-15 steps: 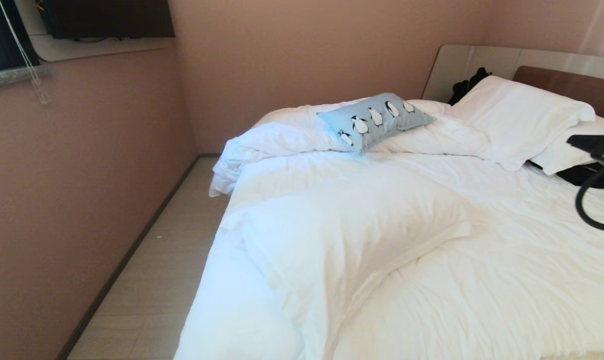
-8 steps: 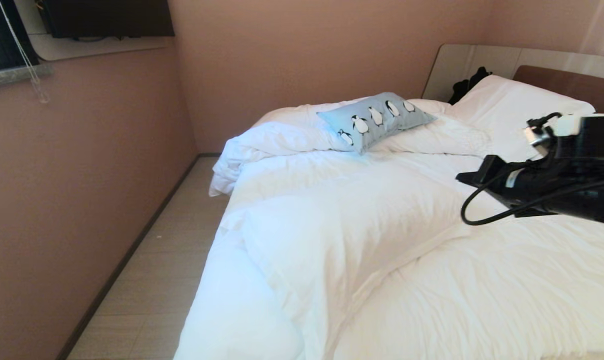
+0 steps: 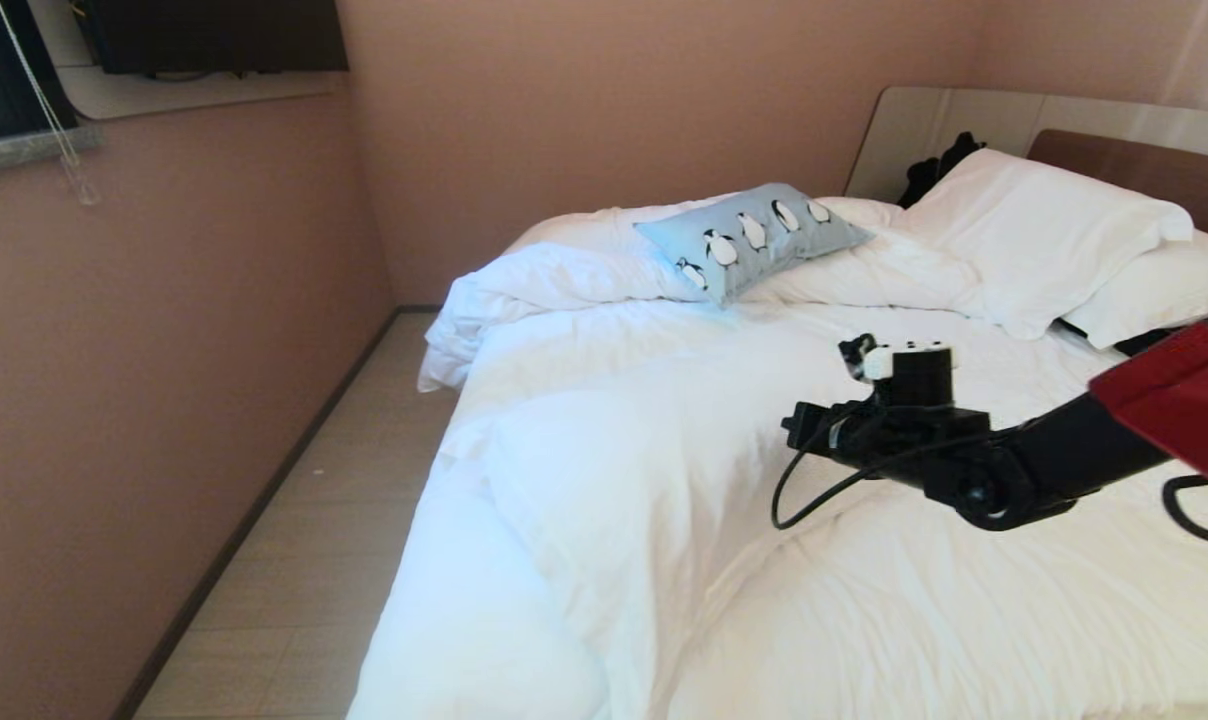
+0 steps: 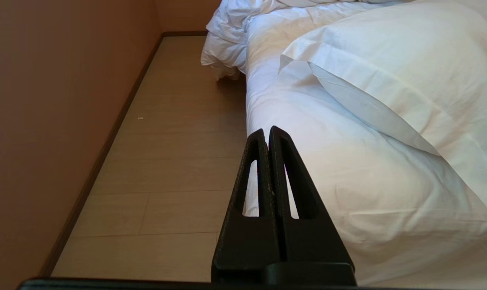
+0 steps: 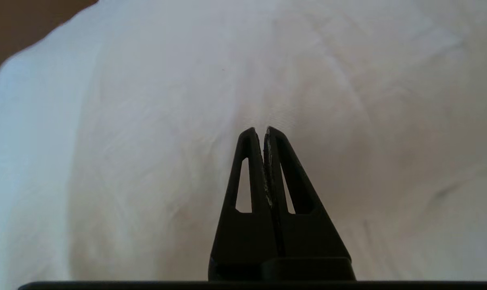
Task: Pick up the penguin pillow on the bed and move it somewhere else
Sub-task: Pick up the pillow
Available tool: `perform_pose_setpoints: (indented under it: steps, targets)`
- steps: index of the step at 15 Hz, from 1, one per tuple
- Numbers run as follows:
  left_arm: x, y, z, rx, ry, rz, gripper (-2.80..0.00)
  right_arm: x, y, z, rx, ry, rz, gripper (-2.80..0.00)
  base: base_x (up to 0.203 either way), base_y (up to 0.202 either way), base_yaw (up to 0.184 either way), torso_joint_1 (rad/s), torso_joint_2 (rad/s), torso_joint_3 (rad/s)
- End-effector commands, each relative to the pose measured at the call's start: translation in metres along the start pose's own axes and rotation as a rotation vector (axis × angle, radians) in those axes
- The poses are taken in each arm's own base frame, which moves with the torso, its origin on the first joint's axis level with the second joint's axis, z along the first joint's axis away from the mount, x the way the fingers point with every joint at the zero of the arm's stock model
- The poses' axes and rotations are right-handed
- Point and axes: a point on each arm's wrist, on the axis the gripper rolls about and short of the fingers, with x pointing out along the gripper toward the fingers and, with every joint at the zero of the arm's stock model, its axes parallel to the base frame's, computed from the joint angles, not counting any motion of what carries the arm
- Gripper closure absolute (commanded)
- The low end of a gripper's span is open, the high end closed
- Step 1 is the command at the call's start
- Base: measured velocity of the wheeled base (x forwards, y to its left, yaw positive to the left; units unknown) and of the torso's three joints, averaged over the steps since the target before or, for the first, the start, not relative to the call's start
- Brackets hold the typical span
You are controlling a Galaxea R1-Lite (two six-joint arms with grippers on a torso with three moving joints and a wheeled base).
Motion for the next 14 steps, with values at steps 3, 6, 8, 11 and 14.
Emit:
perform_pose_setpoints:
  steps: [3,6,8,11,14]
  targets:
    - [0.000,0.000,0.000,0.000,0.000,0.001,0.00,0.021,0.034,-0.021,-0.172,-0.147,-0.136,0.00,0.000,0.000,0.000,0.000,0.00,0.000]
    - [0.000,0.000,0.000,0.000,0.000,0.001,0.00,0.018,0.051,-0.041,-0.142,-0.083,-0.120,0.00,0.000,0.000,0.000,0.000,0.00,0.000]
    - [0.000,0.000,0.000,0.000,0.001,0.001,0.00,0.010,0.059,-0.035,-0.135,-0.098,-0.102,0.00,0.000,0.000,0.000,0.000,0.00,0.000]
    - [0.000,0.000,0.000,0.000,0.000,0.001,0.00,-0.014,0.078,-0.021,-0.091,-0.085,-0.066,0.00,0.000,0.000,0.000,0.000,0.00,0.000]
    - [0.000,0.000,0.000,0.000,0.001,0.001,0.00,-0.038,0.087,-0.004,-0.017,0.011,-0.042,0.00,0.000,0.000,0.000,0.000,0.00,0.000]
